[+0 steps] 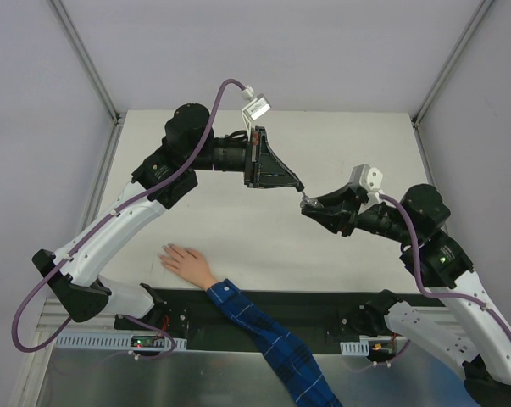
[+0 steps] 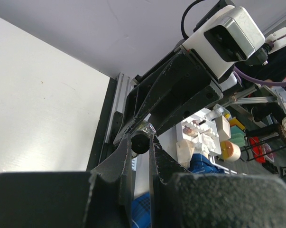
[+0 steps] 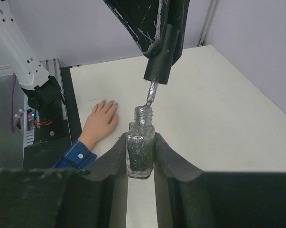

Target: Paint the nails

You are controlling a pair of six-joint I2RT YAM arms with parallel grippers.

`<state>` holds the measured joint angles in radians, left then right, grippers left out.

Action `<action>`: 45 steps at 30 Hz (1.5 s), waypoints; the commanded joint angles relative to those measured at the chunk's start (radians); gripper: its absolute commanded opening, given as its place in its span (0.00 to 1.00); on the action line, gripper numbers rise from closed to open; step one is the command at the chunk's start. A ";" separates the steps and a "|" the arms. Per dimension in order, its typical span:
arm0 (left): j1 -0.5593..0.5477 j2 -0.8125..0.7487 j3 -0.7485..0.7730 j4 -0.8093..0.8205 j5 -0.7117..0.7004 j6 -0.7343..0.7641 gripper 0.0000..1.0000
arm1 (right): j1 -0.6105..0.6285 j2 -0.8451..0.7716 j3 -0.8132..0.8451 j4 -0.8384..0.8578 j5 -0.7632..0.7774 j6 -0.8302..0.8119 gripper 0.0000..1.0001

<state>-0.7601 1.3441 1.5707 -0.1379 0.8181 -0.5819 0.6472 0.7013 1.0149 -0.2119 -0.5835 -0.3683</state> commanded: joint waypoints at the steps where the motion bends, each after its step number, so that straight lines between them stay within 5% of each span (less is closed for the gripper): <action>1: -0.007 -0.023 -0.008 0.050 0.003 0.005 0.00 | 0.005 -0.017 -0.006 0.078 -0.006 -0.011 0.00; 35: -0.045 -0.026 -0.057 0.064 0.009 -0.015 0.00 | 0.006 -0.010 0.002 0.098 0.028 0.009 0.00; 45: -0.067 -0.037 -0.077 0.074 -0.059 -0.006 0.00 | 0.015 0.047 0.007 0.342 0.180 0.204 0.00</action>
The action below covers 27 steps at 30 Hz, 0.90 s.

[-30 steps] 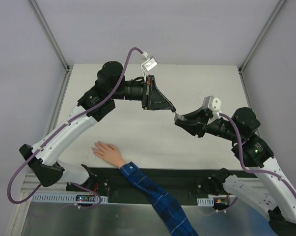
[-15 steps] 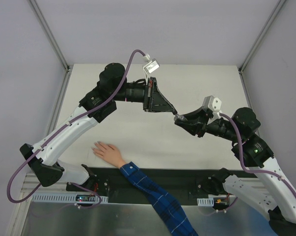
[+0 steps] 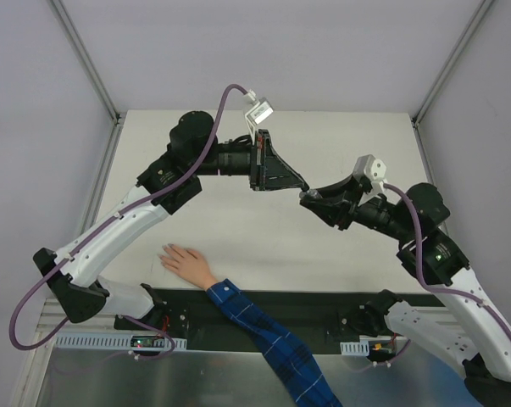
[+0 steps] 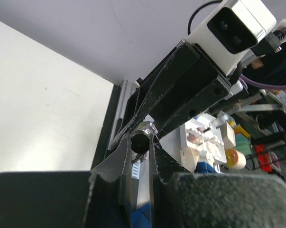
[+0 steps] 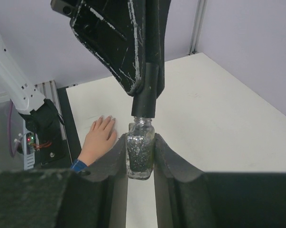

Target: Paint the nails

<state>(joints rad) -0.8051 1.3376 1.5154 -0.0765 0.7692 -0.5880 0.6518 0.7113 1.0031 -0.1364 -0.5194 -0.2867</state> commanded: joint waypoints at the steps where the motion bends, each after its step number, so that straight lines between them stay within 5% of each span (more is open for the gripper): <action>1: -0.023 -0.037 -0.017 -0.009 -0.014 0.017 0.00 | 0.028 0.048 0.022 0.308 0.131 0.136 0.00; 8: -0.020 -0.040 0.019 -0.166 -0.090 0.158 0.00 | 0.126 0.188 0.129 0.349 0.256 0.118 0.00; 15: -0.014 -0.113 -0.030 -0.166 0.261 0.330 0.00 | 0.129 0.244 0.158 0.565 -0.032 0.277 0.00; 27: -0.013 -0.187 -0.110 -0.022 0.653 0.257 0.00 | 0.126 0.272 0.189 0.713 -0.359 0.484 0.00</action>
<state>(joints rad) -0.7738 1.1362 1.4593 0.0303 1.0512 -0.2905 0.8040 0.9588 1.0897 0.2913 -0.8635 0.1127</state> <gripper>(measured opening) 0.088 0.249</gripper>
